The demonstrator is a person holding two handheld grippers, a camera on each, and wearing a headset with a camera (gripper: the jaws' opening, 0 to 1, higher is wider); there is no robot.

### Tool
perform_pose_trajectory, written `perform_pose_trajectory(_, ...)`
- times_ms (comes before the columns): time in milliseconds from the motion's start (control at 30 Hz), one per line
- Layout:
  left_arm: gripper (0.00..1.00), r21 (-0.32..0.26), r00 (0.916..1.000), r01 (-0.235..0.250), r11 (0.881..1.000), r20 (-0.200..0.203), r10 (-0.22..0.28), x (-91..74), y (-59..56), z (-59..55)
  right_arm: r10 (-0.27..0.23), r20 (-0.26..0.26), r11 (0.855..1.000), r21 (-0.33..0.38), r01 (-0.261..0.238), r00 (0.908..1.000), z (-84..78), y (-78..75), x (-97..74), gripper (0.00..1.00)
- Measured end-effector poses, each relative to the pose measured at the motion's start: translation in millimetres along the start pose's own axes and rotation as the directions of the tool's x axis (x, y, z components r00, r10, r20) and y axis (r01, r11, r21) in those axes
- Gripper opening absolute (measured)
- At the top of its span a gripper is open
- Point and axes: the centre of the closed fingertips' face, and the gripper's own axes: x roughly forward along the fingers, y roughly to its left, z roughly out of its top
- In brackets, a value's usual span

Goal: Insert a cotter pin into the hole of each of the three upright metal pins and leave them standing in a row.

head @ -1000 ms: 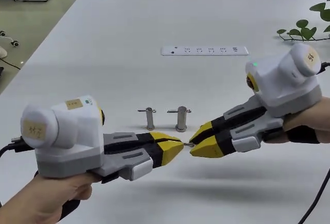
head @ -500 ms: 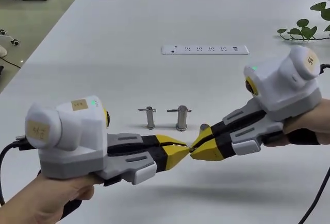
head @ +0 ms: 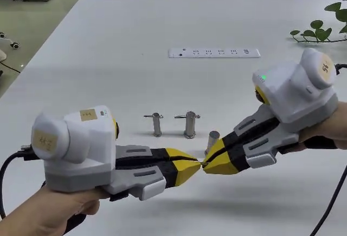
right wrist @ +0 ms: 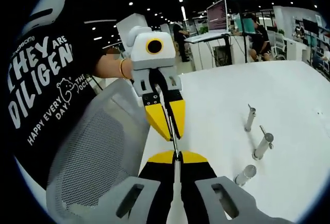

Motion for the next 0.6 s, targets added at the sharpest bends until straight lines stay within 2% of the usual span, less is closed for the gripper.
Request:
perform_pose_trajectory(167,0.05,0.024,0.9993,-0.036,0.999,-0.007,0.036,4.1,7.0,-2.4,-0.031,-0.051,0.999,-0.008,0.031,0.9982,-6.0,-3.7,-2.3,0.00)
perform_pose_trajectory(267,0.06,0.034,0.9979,-0.062,0.997,-0.014,0.063,5.5,12.7,-4.3,-0.071,-0.082,0.997,-0.020,0.070,0.9941,-9.7,-10.1,-5.4,0.00)
perform_pose_trajectory(367,0.09,0.040,0.9959,-0.090,0.995,-0.008,0.091,6.2,17.5,-3.8,-0.115,-0.121,0.993,-0.023,0.113,0.9859,-16.3,-18.3,-10.4,0.00)
perform_pose_trajectory(500,0.12,0.039,0.9941,-0.108,0.993,-0.003,0.108,7.7,20.6,-5.3,-0.153,-0.141,0.988,-0.022,0.151,0.9781,-22.1,-26.5,-16.1,0.00)
perform_pose_trajectory(567,0.13,0.051,0.9915,-0.129,0.990,-0.010,0.130,9.4,23.4,-7.7,-0.184,-0.187,0.983,-0.036,0.181,0.9650,-30.4,-32.6,-21.7,0.00)
perform_pose_trajectory(600,0.13,0.055,0.9895,-0.143,0.988,-0.010,0.144,9.8,25.6,-8.2,-0.183,-0.180,0.983,-0.031,0.181,0.9665,-30.4,-33.1,-21.4,0.00)
